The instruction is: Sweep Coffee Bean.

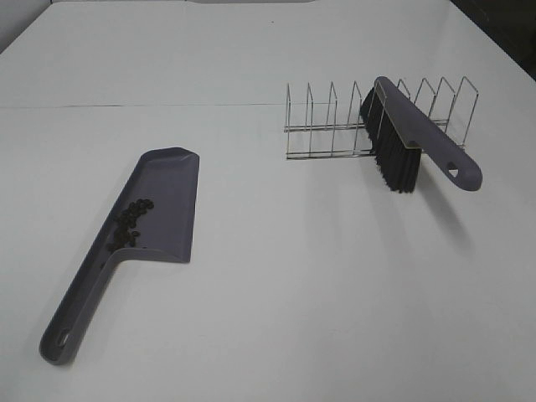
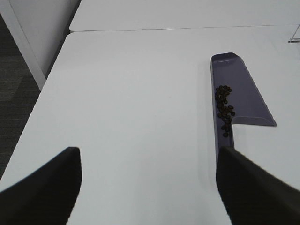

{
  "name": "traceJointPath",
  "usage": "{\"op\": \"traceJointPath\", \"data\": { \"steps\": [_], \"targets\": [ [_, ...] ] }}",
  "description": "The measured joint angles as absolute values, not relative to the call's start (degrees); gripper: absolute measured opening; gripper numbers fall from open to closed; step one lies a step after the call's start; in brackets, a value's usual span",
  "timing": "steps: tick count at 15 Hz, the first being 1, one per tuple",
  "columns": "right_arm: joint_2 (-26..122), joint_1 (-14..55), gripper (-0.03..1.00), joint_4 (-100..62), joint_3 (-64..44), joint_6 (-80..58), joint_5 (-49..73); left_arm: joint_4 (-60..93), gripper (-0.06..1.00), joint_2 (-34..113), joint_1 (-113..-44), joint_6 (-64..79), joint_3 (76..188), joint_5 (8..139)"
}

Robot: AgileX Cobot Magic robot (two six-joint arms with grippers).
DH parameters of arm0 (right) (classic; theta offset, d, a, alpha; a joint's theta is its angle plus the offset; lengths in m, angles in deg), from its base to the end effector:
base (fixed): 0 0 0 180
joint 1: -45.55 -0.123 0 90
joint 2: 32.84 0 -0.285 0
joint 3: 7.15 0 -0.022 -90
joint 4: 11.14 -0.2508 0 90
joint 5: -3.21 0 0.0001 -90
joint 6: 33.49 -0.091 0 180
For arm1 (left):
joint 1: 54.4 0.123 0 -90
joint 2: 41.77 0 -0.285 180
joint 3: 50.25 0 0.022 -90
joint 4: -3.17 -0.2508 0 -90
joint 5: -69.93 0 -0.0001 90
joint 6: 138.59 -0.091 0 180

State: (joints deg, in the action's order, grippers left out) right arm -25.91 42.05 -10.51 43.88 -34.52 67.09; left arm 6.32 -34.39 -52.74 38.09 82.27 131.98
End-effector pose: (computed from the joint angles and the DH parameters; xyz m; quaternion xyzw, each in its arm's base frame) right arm -0.0047 -0.0012 0.2610 -0.0186 0.8737 0.0137 0.4859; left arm -0.0090 -0.0047 0.2808 0.0141 0.8518 -0.0047 0.5237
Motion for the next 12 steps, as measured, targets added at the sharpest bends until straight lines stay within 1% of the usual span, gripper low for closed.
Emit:
{"op": "traceJointPath", "data": {
  "steps": [9, 12],
  "targets": [
    [-25.91, 42.05, 0.59, -10.62, 43.88, -34.52, 67.09, 6.21, 0.7, -34.39, -52.74, 38.09, 82.27, 131.98],
    [-25.91, 42.05, 0.59, -10.68, 43.88, -34.52, 67.09, 3.57, 0.7, -34.39, -52.74, 38.14, 82.27, 131.98]
  ]
}}
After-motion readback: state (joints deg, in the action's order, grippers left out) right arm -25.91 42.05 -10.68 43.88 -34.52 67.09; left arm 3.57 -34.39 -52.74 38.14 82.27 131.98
